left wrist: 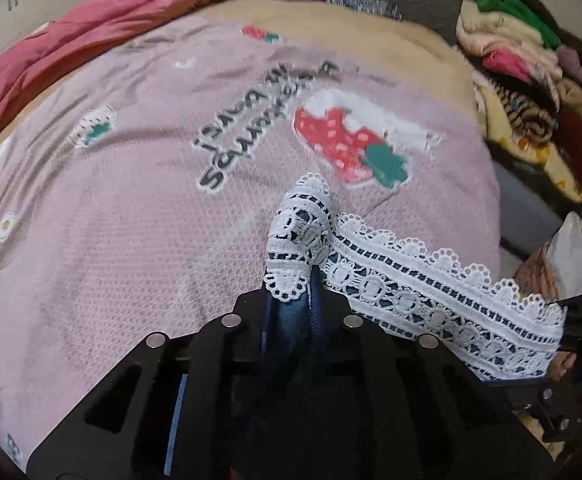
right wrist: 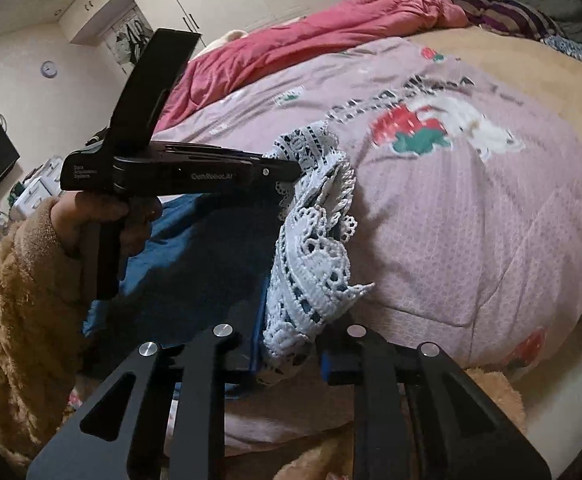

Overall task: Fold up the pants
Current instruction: 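Grasp the lace-trimmed leg hem with the right tool while the left tool grasps it too, then lift the lace leg and fold it over the other leg with both tools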

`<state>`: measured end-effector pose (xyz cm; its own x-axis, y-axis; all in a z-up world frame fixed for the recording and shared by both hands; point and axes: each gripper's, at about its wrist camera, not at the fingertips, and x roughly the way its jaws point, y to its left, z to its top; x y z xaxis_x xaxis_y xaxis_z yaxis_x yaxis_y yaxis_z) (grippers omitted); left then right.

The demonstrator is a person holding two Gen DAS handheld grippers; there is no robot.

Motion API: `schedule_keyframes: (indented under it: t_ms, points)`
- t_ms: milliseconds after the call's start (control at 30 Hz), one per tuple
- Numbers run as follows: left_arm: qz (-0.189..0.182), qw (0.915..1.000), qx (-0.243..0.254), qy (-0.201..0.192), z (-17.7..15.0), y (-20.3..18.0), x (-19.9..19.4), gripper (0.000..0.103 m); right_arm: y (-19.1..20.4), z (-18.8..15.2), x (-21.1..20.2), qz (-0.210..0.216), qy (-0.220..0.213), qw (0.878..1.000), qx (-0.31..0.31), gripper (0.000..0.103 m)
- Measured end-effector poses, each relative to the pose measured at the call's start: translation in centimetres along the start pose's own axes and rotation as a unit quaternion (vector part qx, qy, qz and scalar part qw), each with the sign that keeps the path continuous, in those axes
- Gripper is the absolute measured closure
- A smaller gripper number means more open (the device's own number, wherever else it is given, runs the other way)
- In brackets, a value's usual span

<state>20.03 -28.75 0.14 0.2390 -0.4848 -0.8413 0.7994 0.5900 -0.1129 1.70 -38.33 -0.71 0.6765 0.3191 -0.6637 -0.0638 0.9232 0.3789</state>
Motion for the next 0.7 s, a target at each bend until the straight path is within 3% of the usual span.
schedule_keyframes:
  t_ms: [167,333,700]
  points:
    - [-0.012,0.9989,-0.029,-0.035,-1.0,1.2,-3.8,0.094,2.5,0.8,-1.0,0.010,-0.011,0.999,-0.035,0.083]
    - [-0.001,0.9967,-0.058,-0.057,-3.4,3.2,-7.3,0.094,6.8,1.4,-1.2,0.030,-0.017,0.995,-0.090,0.083]
    - [0.036,0.9917,-0.113,-0.049,-10.6,7.6,-11.6,0.094,14.8,-0.1,2.4,0.084,0.030,0.981,-0.172,0.083]
